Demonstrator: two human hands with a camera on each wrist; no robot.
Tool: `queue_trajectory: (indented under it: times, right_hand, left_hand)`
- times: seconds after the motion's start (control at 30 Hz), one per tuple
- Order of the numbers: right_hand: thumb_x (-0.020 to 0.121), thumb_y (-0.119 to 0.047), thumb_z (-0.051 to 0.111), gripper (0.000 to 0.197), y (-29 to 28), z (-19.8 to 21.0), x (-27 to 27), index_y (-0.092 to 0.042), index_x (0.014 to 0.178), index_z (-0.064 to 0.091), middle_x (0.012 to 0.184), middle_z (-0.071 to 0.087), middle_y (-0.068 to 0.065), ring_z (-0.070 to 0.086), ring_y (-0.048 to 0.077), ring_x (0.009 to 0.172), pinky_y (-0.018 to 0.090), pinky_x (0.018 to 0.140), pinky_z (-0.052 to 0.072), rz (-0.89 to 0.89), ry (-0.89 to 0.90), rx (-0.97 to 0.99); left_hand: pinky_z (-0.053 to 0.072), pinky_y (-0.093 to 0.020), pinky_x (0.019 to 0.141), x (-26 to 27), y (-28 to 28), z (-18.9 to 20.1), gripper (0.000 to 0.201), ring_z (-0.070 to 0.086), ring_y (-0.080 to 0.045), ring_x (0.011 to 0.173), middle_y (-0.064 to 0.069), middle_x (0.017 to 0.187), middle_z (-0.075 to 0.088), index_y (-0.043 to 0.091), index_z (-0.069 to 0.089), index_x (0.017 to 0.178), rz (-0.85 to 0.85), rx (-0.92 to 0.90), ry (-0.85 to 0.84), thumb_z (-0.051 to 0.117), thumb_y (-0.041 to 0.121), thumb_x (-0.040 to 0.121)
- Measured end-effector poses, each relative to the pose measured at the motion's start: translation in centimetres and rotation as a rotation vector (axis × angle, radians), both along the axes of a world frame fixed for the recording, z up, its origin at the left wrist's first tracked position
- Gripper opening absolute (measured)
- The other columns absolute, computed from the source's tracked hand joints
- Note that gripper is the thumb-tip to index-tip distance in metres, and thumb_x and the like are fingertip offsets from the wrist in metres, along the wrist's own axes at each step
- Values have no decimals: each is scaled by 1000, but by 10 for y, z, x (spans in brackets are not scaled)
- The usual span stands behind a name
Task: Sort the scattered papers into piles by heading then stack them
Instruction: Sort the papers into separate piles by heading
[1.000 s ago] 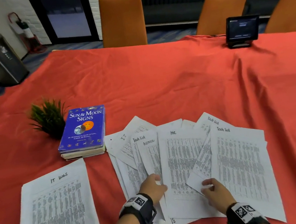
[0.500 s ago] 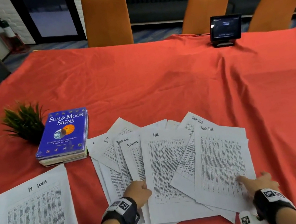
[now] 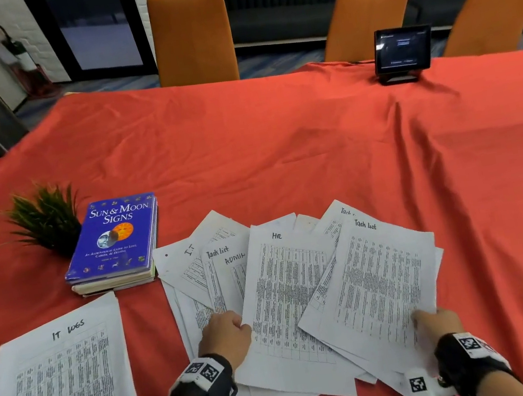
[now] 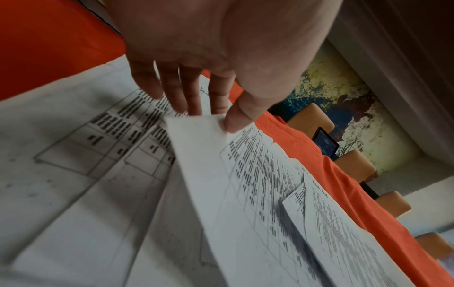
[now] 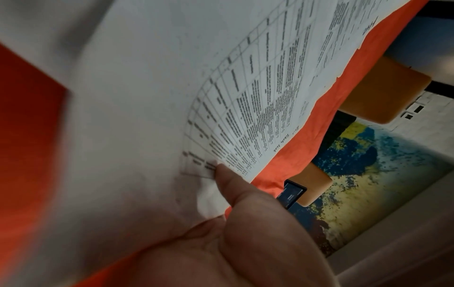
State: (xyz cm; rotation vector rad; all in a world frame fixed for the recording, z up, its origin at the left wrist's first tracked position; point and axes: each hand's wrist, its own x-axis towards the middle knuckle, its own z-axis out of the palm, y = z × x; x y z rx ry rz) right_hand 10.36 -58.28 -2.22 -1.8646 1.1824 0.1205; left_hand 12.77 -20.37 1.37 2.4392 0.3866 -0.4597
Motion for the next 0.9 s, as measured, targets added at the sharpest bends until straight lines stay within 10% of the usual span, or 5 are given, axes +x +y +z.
queue_trajectory:
  times: [0.13, 0.33, 0.83, 0.9]
  right_hand:
    - [76, -15, 62, 19, 10, -9, 2, -7, 92, 69, 89, 73, 15, 68, 33, 78, 40, 78, 57, 48, 20, -31]
    - [75, -11, 59, 17, 15, -3, 4, -10, 90, 67, 87, 71, 13, 67, 32, 77, 40, 78, 57, 50, 4, -29]
    - [81, -7, 67, 12, 94, 54, -4, -7, 93, 68, 87, 75, 8, 71, 19, 79, 23, 65, 54, 560, -393, 317]
    - [86, -15, 69, 14, 97, 51, -4, -6, 96, 64, 90, 74, 9, 69, 22, 82, 26, 68, 55, 516, -403, 356]
  left_hand:
    - [48, -33, 75, -6, -3, -3, 9, 50, -15, 70, 5, 77, 51, 23, 47, 80, -7, -85, 45, 55, 23, 85]
    - [32, -39, 109, -7, -15, -4, 65, 31, -24, 132, -1, 141, 34, 28, 32, 140, -13, 142, -109, 62, 36, 82]
    - [42, -33, 102, 17, -26, 10, 47, 53, -21, 118, 2, 132, 49, 28, 47, 134, 87, -488, 107, 61, 36, 90]
    - [42, -26, 77, 18, -18, 8, 5, 53, -13, 84, 5, 99, 52, 36, 56, 91, 135, -489, 109, 59, 32, 90]
